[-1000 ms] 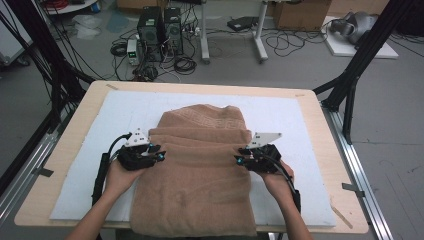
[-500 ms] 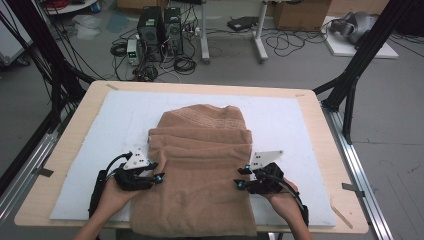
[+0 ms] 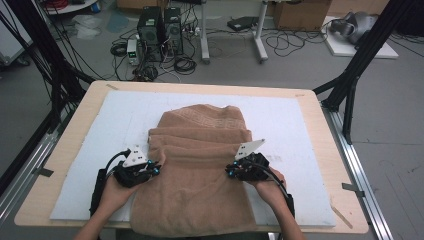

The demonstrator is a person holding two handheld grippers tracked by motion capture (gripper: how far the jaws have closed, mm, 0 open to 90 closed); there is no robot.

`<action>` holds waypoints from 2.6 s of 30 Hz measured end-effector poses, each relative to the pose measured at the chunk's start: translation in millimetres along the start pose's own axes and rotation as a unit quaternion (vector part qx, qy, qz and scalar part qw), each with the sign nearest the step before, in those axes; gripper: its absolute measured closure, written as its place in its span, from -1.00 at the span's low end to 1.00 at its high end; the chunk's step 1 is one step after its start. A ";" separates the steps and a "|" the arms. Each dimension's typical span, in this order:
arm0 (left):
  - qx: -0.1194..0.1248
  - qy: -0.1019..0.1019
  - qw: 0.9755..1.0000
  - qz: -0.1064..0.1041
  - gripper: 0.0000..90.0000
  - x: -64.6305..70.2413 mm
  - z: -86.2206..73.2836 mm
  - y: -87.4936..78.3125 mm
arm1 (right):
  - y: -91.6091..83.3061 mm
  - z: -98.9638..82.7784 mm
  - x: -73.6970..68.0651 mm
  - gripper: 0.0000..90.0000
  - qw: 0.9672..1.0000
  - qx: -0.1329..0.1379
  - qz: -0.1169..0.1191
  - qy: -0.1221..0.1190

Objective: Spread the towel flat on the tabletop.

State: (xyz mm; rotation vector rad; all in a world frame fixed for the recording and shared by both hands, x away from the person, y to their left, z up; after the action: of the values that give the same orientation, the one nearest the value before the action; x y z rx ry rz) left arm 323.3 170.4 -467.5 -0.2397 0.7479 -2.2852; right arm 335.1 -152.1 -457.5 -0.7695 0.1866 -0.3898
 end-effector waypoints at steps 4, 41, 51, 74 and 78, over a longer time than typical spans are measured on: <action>-0.005 -0.024 1.000 0.019 0.83 -12.7 -3.7 5.3 | 5.3 -0.6 12.0 0.81 0.999 -0.004 -0.026 0.019; -0.020 0.014 0.999 -0.029 0.34 16.7 -6.4 -0.9 | -19.5 -13.0 -2.3 0.65 0.998 0.022 -0.051 0.000; -0.016 0.009 1.000 -0.025 0.48 10.9 -5.4 -0.2 | -3.8 -13.2 8.4 0.75 0.999 0.001 -0.041 0.010; 0.003 0.005 0.999 -0.031 0.22 15.4 -1.4 -20.7 | -41.7 -16.3 -18.5 0.46 0.998 0.048 -0.041 -0.002; 0.005 0.005 0.999 -0.034 0.16 20.3 -2.2 -25.6 | -43.6 -18.0 -26.1 0.42 0.998 0.050 -0.047 0.001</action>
State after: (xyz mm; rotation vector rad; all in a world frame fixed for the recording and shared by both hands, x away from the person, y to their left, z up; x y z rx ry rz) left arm 293.0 172.4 -455.3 -0.2538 0.7435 -2.3549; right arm 293.8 -181.4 -438.8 -0.6804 0.1327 -0.4854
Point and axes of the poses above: each handheld gripper's, and its own axes: y roughly forward along the jaws, z roughly out of its top, x roughly to its right, the point moved 5 cm from there along y, roughly forward along the jaws, and after that the axes turned 2 degrees about x, right-handed, at the moved point
